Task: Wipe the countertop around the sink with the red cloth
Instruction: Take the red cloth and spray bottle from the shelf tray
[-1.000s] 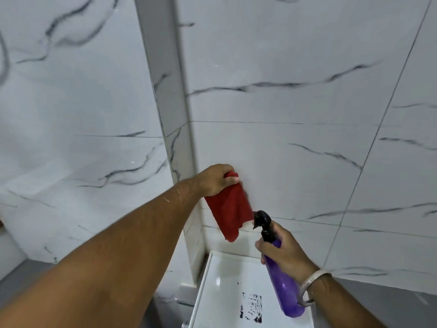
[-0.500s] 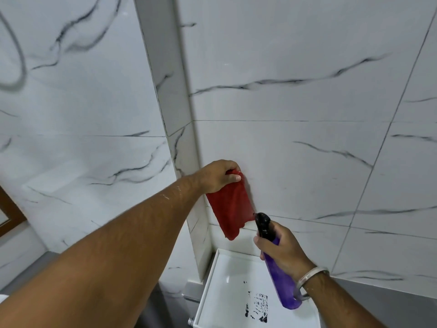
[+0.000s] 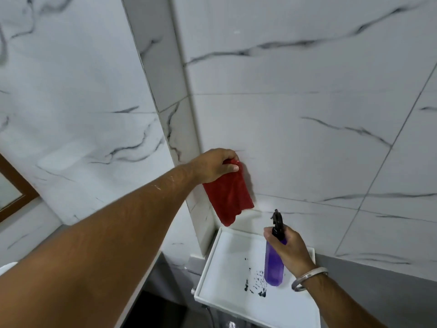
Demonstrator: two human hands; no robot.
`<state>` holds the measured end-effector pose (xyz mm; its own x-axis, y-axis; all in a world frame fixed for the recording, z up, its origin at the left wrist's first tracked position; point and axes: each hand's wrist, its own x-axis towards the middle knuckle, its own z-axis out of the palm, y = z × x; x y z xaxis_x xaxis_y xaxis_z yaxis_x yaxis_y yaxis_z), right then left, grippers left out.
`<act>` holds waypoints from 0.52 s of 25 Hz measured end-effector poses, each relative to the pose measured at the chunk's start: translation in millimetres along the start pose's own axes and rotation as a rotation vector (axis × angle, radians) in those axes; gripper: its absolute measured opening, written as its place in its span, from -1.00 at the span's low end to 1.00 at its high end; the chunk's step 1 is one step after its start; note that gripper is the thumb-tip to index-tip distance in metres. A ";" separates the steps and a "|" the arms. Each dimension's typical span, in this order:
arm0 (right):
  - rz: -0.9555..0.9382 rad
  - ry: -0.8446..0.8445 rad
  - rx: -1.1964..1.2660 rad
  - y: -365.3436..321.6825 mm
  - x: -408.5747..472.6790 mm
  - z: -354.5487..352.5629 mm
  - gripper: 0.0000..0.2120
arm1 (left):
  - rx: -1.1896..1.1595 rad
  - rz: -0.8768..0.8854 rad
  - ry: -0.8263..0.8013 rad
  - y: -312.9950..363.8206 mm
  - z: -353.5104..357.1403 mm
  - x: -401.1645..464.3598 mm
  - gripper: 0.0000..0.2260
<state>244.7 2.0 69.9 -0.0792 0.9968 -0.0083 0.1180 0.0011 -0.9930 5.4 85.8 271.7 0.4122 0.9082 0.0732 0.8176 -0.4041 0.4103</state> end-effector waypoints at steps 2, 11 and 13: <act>0.064 0.072 0.023 30.7 -4.3 -7.9 -0.81 | 0.004 0.000 -0.007 -2.2 6.3 -4.8 -0.81; 0.198 0.374 -0.254 64.7 -45.1 -18.6 0.05 | 0.090 -0.061 -0.104 -14.1 30.8 -24.1 -0.83; 0.017 0.488 -0.354 64.8 -87.2 -24.9 -0.11 | 0.080 -0.039 -0.132 -16.1 30.3 -27.9 -0.79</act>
<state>283.9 -82.9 9.2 0.3793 0.9182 0.1142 0.4446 -0.0726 -0.8928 -7.0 63.7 235.6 0.4246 0.9032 -0.0635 0.8612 -0.3813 0.3361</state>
